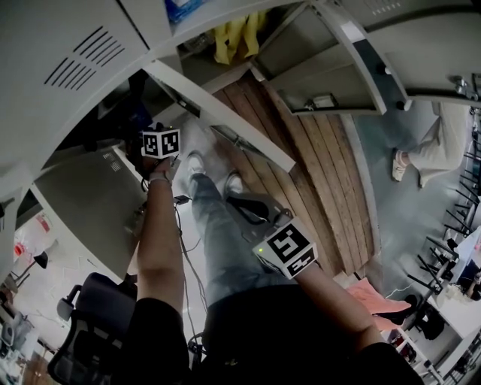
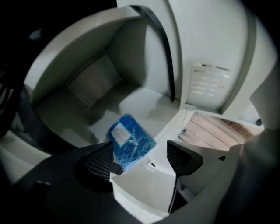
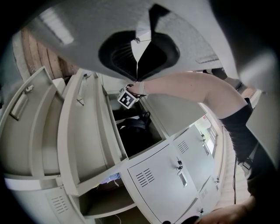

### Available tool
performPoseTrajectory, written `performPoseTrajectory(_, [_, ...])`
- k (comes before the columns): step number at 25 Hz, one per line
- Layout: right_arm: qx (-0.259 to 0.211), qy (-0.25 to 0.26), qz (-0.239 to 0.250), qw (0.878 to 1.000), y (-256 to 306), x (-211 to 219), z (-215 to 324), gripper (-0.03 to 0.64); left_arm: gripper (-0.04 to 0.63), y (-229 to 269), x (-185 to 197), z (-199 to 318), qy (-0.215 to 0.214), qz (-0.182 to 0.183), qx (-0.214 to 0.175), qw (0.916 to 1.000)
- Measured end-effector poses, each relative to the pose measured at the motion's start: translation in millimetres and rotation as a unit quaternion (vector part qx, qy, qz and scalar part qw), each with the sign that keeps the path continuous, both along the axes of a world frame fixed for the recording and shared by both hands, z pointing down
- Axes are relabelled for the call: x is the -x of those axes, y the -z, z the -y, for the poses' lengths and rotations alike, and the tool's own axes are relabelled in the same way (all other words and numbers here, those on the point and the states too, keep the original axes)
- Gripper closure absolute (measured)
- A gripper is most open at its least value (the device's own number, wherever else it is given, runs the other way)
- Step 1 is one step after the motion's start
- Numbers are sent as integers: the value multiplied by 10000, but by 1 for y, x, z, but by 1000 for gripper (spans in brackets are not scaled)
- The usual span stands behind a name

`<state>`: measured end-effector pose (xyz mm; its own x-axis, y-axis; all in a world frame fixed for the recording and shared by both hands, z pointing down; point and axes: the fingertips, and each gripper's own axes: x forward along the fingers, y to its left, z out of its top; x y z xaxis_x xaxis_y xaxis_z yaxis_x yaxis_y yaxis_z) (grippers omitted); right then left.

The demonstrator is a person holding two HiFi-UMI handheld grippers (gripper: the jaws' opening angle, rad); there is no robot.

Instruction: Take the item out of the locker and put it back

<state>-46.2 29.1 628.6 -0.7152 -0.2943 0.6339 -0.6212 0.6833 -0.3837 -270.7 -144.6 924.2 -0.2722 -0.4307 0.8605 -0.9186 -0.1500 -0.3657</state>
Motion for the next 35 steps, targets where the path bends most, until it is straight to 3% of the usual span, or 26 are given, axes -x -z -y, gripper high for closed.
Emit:
performPoseTrajectory(9, [-251,-4,161,9996,34,2,5,617,211,42,-14,-17,320,-493,-363,9976])
performPoseTrajectory(20, [-533,-45,247,9983,76,-2,15,617,262,105,-42,-32,200,-910,-545,9942])
performPoseTrajectory(23, [-593,-102,278,9978,87,-6,19,617,335,132,-48,-35,230,-1071,-674,9917])
performPoseTrajectory(26, [-661,-111,316,9973,98,-8,21,617,451,159,-56,-38,192,-1219,-810,9890])
performPoseTrajectory(35, [-904,-82,529,9945,139,-1,32,617,546,241,-83,-50,-171,-1755,-1113,9780])
